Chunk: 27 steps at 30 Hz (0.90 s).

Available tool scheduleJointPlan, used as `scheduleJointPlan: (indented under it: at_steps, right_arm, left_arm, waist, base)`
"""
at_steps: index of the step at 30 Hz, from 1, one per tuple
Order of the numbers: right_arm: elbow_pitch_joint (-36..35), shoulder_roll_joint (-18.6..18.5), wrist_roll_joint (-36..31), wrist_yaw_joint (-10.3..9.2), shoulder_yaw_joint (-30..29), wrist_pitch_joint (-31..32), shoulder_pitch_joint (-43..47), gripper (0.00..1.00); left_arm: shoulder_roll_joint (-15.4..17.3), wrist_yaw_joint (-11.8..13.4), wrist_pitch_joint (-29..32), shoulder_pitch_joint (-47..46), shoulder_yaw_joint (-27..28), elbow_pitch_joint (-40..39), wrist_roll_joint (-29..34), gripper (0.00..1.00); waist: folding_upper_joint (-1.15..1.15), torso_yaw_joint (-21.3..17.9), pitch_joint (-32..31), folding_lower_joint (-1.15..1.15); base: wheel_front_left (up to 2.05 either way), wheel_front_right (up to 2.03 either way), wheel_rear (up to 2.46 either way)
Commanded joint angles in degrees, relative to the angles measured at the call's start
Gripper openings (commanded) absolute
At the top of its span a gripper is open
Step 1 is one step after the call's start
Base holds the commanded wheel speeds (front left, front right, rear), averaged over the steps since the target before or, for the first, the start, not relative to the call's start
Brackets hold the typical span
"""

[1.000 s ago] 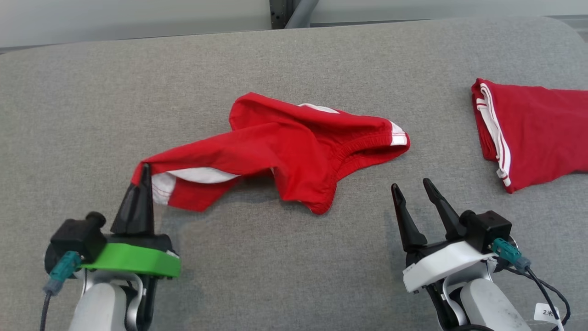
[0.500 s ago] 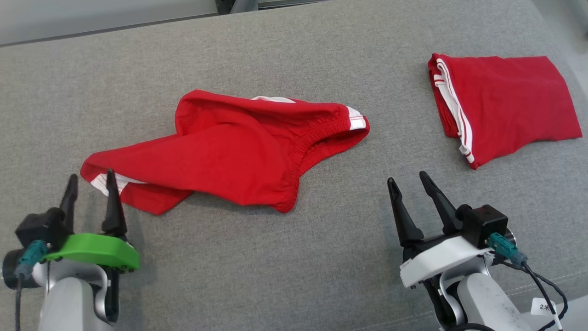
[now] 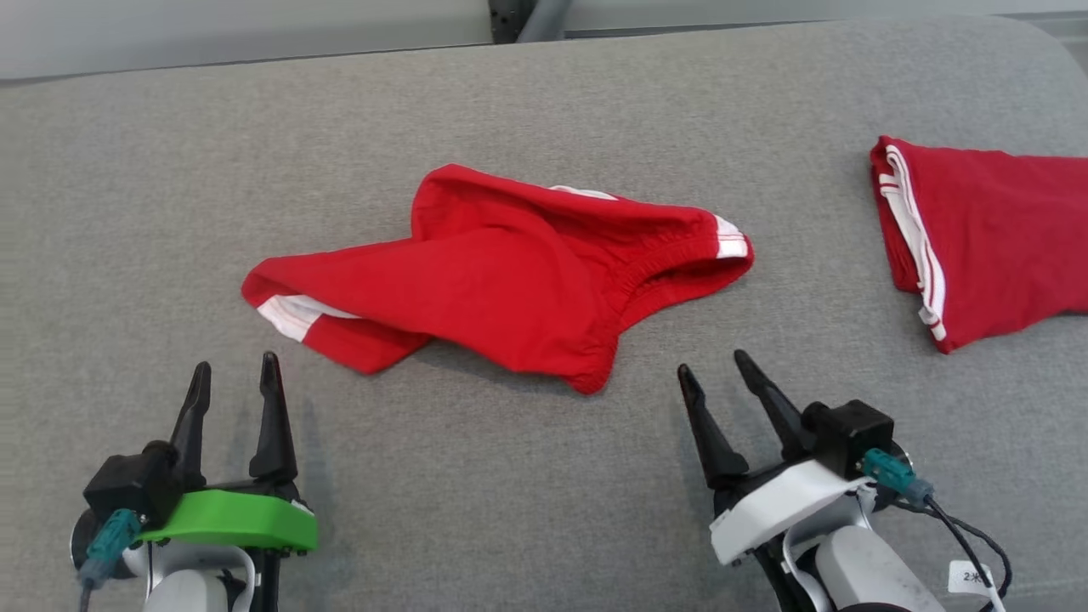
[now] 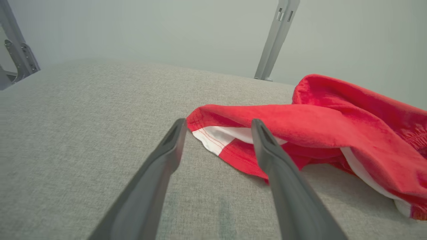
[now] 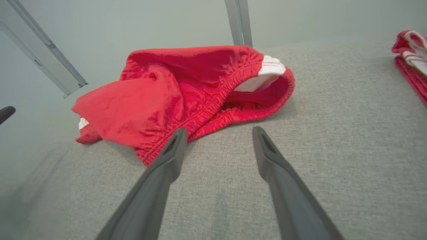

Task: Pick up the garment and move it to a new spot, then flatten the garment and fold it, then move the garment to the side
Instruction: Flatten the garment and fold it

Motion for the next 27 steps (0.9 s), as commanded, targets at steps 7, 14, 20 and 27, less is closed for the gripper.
scheduleJointPlan:
  at_steps: [7, 14, 20, 27]
  right_arm:
    - [5.44, -1.1, 1.86, -0.06, 3.35, -0.08, -2.65, 1.0]
    - [9.34, -1.89, 5.26, -0.06, 5.78, -0.09, -5.23, 1.0]
    - [7.59, -2.2, 6.94, -0.06, 4.44, -0.09, -5.24, 0.63]
    - [8.34, -2.57, 8.12, -0.06, 4.83, -0.09, -4.57, 0.49]
  left_arm:
    - [0.17, 0.07, 0.02, 2.23, -2.39, -2.71, -4.5, 1.0]
    - [0.14, 0.07, 0.02, 1.96, -2.74, -4.19, -5.1, 1.0]
    - [0.14, 0.07, 0.02, 1.29, -3.14, -5.77, -5.6, 1.0]
    - [0.15, 0.07, 0.02, 1.52, -3.47, -5.34, -5.38, 1.0]
  waist:
    - [0.01, 9.02, 0.94, 0.0]
    - [0.01, 11.69, 2.21, 0.0]
    - [0.01, 12.14, 3.09, 0.0]
    - [0.01, 11.06, 3.26, 0.0]
  base:
    - [0.0, 0.0, 0.0]
    - [0.0, 0.0, 0.0]
    - [0.0, 0.0, 0.0]
    - [0.0, 0.0, 0.0]
